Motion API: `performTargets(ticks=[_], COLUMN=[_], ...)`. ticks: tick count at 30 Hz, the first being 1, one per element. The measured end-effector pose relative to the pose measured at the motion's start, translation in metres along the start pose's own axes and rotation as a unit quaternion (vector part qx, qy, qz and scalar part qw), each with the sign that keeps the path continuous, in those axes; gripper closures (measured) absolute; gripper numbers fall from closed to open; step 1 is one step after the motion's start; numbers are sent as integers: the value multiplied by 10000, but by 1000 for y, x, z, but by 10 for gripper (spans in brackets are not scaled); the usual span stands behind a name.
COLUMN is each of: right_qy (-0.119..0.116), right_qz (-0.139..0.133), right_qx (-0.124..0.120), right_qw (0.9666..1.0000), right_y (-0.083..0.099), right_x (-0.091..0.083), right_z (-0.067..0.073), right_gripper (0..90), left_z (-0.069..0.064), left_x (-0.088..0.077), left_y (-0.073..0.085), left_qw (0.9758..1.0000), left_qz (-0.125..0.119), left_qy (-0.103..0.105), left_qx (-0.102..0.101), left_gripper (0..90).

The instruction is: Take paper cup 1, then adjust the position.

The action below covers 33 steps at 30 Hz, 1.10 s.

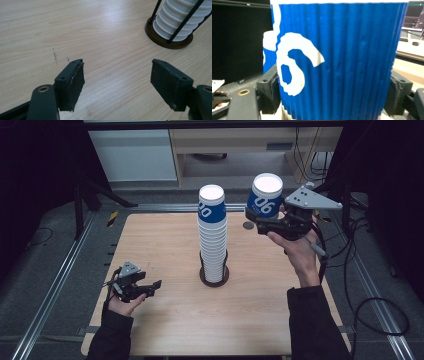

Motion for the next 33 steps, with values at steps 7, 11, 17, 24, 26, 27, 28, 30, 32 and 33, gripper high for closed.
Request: performTargets(ticks=[7,11,17,24,26,27,28,30,32,33], right_qy=[-59,-85,-259,-533,-631,-678,-742,-843,-954,-991], right_qz=[231,335,553,826,886,905,944,1018,1060,1115], right_qx=[5,20,31,-7,-1,6,7,42,74,62], right_qw=[9997,9994,9981,9952,9941,9936,9928,9912,9898,9888], right_y=[27,39,68,100,109,113,118,127,134,136], right_x=[-10,-15,-21,-24,-25,-25,-25,-24,-23,-22], right_z=[1,1,4,13,16,18,20,24,28,29], right_gripper=[202,202,201,200,200,199,200,199,199,199], left_z=[2,1,-5,-11,-13,-14,-15,-18,-20,-22], left_x=[-2,-4,-5,-6,-7,-8,-8,-9,-9,-9], left_y=[-1,-2,-4,-6,-7,-7,-8,-8,-8,-9], left_qw=[10000,10000,10000,9997,9996,9996,9995,9994,9992,9990], left_qz=[-35,-52,-17,-13,-9,-11,-16,-20,-16,-18], left_qy=[16,31,84,237,252,271,284,323,348,380], left_qx=[-47,-29,46,84,100,120,128,154,180,215], left_gripper=[272,272,270,265,260,259,257,254,252,250])
Point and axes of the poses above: each handheld gripper's, and its own axes: x roughly forward along the jaws, y roughly out of its underside, z roughly to its left, the point moved 1 cm from there along x, roughly forward along the jaws, and after that the axes turned 10 degrees about -x, right-handed, at the moved point
